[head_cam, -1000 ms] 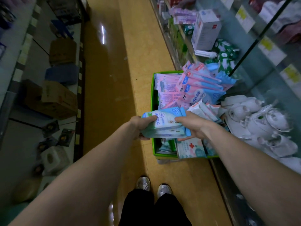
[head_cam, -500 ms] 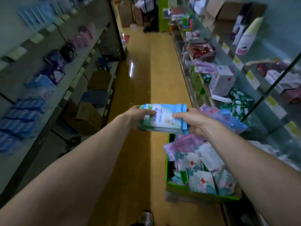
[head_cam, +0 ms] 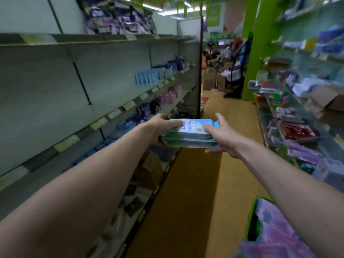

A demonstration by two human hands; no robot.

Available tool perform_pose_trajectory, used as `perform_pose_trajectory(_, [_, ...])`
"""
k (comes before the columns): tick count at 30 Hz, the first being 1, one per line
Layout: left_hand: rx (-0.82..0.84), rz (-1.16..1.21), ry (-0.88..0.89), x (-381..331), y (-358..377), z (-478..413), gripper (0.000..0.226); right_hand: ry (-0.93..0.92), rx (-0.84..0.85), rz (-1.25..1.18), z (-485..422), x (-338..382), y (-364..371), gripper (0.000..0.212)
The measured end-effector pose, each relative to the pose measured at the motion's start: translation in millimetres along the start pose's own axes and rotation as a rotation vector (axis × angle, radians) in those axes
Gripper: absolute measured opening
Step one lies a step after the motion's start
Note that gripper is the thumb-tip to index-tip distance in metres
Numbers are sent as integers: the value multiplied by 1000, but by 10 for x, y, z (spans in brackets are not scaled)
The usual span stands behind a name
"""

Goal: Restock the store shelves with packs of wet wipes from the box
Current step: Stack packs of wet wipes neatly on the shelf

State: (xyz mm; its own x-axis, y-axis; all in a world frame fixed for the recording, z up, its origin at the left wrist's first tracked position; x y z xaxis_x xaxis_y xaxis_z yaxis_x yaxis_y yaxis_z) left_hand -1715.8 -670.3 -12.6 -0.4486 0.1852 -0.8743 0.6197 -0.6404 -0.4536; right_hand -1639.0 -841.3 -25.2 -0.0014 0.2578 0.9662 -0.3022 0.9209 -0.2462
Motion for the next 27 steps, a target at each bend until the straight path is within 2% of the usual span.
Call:
perform_pose_trajectory(2, [-41, 12, 38, -103, -381, -91, 74, -87, 33, -1, -27, 321, 285, 59])
perform_pose_trajectory(7, [-115, -22, 64, -298, -1370, -174, 33, -235, 99, -14, 10, 1114, 945, 37])
perform_pose_trajectory(12, [-192, 10, 75, -460, -2228, -182, 32, -282, 186, -58, 193, 1797, 1483, 33])
perform_pose_trajectory(16, [-265, 45, 95, -524, -2864, -129, 18, -353, 233, -82, 390, 2259, 1908, 32])
perform_pose_trajectory(27, [-508, 65, 92, -427, -4494, 86, 26, -497, 409, -142, 1099, 3235, 3069, 27])
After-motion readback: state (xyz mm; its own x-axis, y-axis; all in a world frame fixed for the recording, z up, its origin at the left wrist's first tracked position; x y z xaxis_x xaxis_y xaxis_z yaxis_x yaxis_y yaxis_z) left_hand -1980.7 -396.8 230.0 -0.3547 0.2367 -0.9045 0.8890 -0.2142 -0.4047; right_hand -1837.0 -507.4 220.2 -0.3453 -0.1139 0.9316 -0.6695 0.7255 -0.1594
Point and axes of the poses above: each hand's wrist, its own z-axis away from the middle knuckle, its own y-axis out of the palm, x = y × z, the point moved 6 cm from there along -z, towards the middle knuckle, and after that the axes turned 13 degrees about -x, right-handed, at the moved point
